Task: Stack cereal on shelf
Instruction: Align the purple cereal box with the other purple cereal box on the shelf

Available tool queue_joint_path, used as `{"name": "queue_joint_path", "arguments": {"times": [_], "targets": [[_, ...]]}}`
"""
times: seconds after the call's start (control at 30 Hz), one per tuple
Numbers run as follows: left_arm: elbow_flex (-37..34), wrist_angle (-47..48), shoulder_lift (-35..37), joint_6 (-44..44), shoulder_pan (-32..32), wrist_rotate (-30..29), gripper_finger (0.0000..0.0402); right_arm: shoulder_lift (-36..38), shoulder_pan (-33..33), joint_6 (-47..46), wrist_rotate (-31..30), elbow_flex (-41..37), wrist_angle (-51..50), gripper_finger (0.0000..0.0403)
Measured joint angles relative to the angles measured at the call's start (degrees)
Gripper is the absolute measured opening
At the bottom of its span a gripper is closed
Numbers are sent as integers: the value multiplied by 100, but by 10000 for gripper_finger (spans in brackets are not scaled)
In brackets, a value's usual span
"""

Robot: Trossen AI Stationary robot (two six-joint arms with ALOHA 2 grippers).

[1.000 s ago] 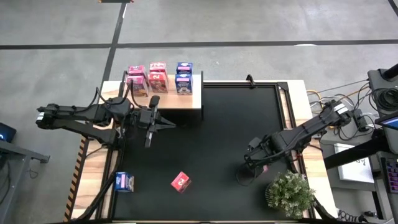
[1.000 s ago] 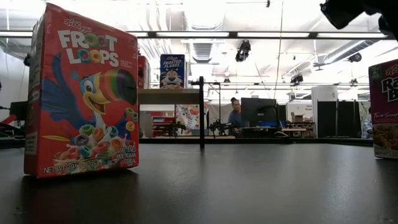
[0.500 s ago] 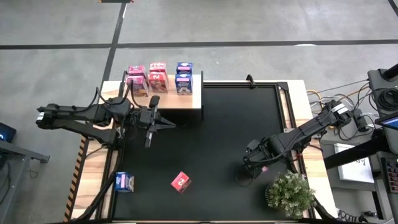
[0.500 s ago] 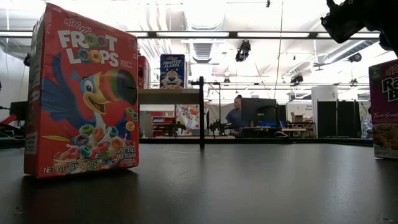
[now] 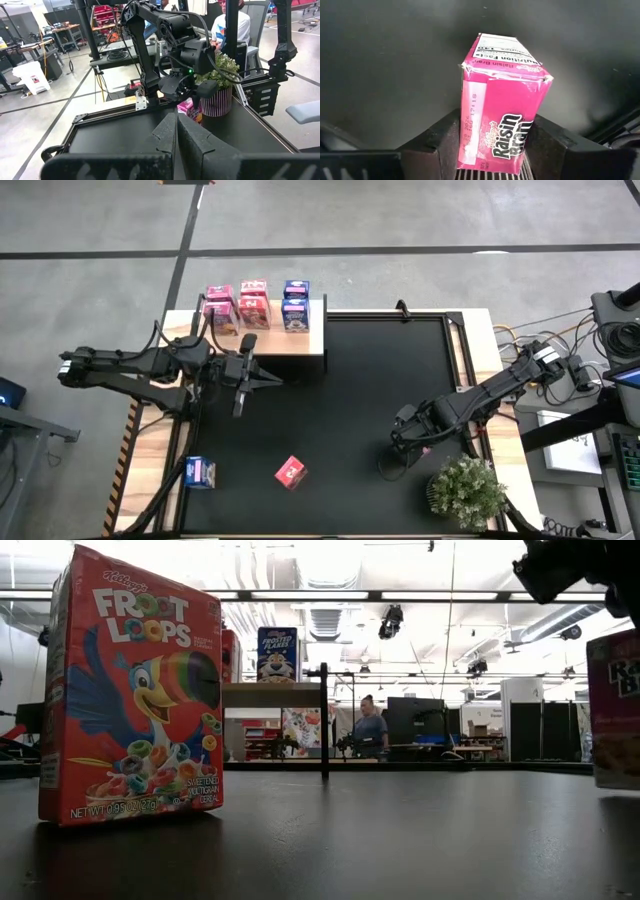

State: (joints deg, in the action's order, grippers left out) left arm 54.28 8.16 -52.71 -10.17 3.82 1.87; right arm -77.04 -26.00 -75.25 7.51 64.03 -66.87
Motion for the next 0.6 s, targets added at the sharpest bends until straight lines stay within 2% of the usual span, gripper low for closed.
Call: {"name": "queue_joint_path", "arguments": {"times": [0.2, 0.37, 0.6], "targets": [[0, -9, 2, 0, 2, 0, 0, 7, 3, 347, -392, 427, -13, 178], [0, -13, 14, 0, 1, 0, 0, 12, 109, 871, -1091, 1003, -10, 178], [0, -4, 7, 22, 0, 0, 0, 5, 536, 2327, -1962, 1707, 321, 177]]}}
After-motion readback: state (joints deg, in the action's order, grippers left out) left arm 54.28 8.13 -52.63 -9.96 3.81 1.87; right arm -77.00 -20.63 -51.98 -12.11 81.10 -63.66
